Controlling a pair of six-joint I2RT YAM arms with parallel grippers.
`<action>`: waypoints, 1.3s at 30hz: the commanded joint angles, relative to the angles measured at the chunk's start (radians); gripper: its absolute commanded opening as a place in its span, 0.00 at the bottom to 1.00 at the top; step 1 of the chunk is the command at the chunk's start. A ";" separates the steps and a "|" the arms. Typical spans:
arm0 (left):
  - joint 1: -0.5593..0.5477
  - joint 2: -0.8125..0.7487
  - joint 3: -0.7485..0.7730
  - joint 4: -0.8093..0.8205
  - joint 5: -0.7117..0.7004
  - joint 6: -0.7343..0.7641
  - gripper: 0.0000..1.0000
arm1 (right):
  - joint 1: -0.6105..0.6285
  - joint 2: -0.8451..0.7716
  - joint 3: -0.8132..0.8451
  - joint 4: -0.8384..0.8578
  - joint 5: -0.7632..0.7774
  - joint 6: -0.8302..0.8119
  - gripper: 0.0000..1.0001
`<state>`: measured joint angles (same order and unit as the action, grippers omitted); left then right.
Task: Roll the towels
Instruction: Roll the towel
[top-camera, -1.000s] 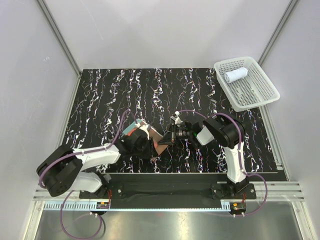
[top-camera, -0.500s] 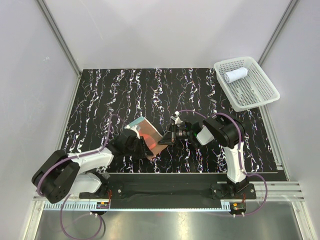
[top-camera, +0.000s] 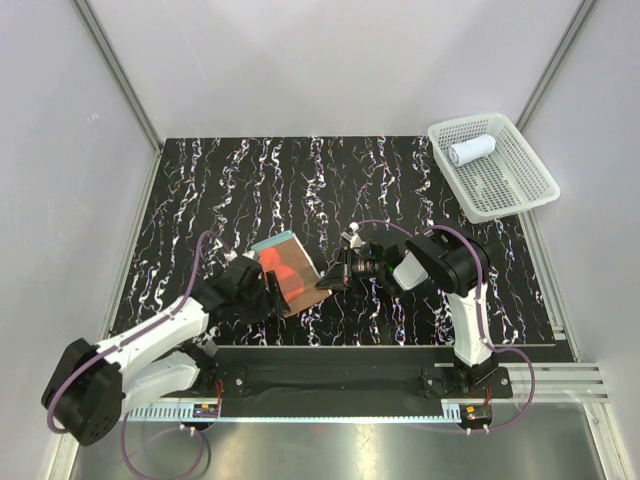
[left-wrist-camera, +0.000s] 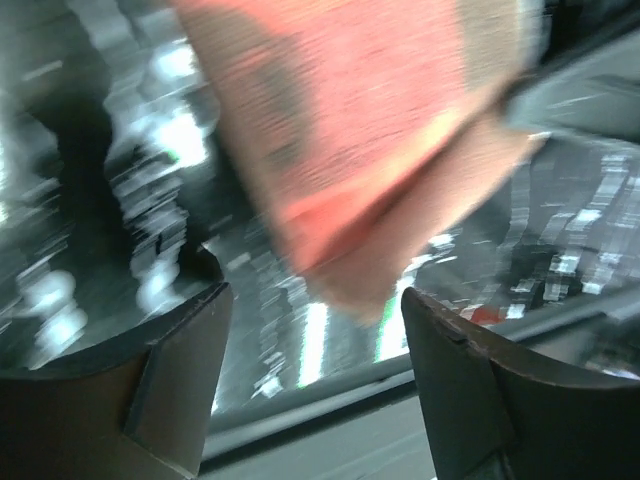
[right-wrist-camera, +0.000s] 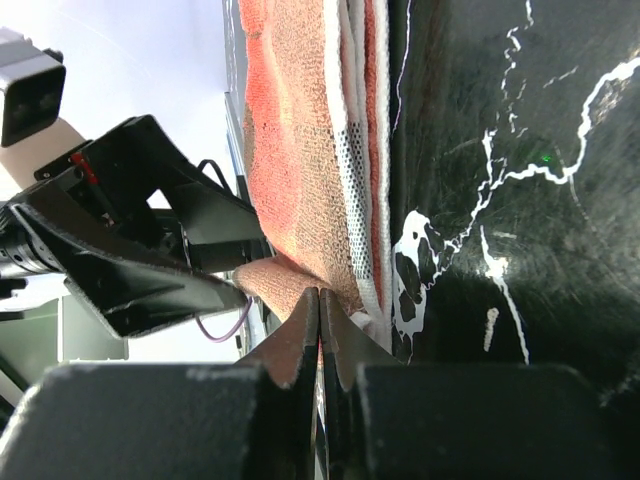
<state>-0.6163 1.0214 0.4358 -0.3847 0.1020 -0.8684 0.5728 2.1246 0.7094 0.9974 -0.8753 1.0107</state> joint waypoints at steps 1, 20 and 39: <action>0.000 -0.053 0.099 -0.227 -0.139 0.040 0.74 | -0.004 0.049 0.007 -0.045 0.062 -0.043 0.04; -0.303 0.163 0.294 0.029 -0.171 0.192 0.53 | -0.004 0.064 0.012 -0.037 0.053 -0.037 0.03; -0.303 0.330 0.293 0.055 -0.271 0.232 0.52 | -0.004 0.084 0.024 -0.031 0.042 -0.029 0.03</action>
<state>-0.9165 1.3571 0.7177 -0.3573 -0.1093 -0.6537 0.5659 2.1437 0.7235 1.0054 -0.9089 1.0481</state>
